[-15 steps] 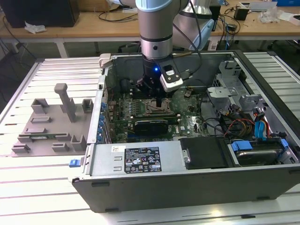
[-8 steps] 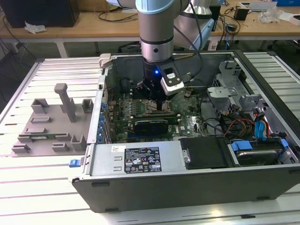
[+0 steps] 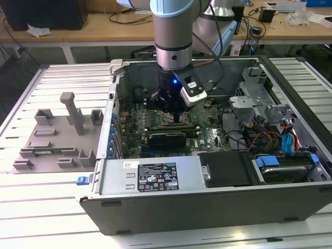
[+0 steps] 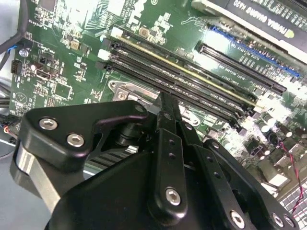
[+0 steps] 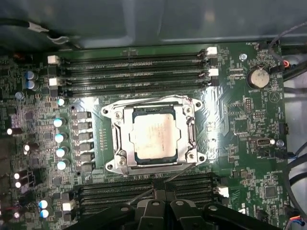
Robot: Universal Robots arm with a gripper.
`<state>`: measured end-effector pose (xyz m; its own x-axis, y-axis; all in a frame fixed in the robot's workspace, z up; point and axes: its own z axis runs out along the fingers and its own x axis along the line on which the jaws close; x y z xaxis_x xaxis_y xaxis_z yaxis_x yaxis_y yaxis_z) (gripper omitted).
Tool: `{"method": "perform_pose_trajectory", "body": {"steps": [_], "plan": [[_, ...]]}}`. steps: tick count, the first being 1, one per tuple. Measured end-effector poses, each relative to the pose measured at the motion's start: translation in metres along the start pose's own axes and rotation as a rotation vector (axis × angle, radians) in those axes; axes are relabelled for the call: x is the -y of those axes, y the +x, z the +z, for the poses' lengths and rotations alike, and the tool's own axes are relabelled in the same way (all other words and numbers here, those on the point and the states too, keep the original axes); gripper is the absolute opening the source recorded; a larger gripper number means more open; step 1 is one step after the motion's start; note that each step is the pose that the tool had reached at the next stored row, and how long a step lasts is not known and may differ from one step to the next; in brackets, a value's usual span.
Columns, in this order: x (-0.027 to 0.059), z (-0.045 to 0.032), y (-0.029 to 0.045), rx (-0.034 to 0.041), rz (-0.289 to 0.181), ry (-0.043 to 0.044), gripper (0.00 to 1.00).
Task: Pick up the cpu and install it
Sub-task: 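Install the second cpu locking lever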
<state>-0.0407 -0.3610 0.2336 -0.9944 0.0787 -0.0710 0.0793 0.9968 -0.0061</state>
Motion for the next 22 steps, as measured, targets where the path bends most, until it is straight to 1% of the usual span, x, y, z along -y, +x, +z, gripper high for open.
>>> {"method": "perform_pose_trajectory", "body": {"steps": [1,6,12,13,14,15,16,17,22], "plan": [[0.0003,0.0004,0.0005,0.0001,0.000,-0.0002,0.11],[0.0021,0.0021,0.0093,0.0001,0.000,0.0001,0.11],[0.0024,0.0024,0.0104,0.0006,0.000,-0.0002,0.11],[0.0026,0.0024,0.0118,0.0020,0.000,-0.0004,0.11],[0.0029,0.0026,0.0150,0.0054,0.000,-0.0006,0.11],[0.0033,0.0032,0.0198,0.0094,0.000,-0.0011,0.11],[0.0036,0.0046,0.0233,0.0111,0.000,-0.0012,0.11],[0.0037,0.0058,0.0242,0.0112,0.000,-0.0011,0.11],[0.0037,0.0060,0.0243,0.0111,0.000,-0.0010,0.11]]}}
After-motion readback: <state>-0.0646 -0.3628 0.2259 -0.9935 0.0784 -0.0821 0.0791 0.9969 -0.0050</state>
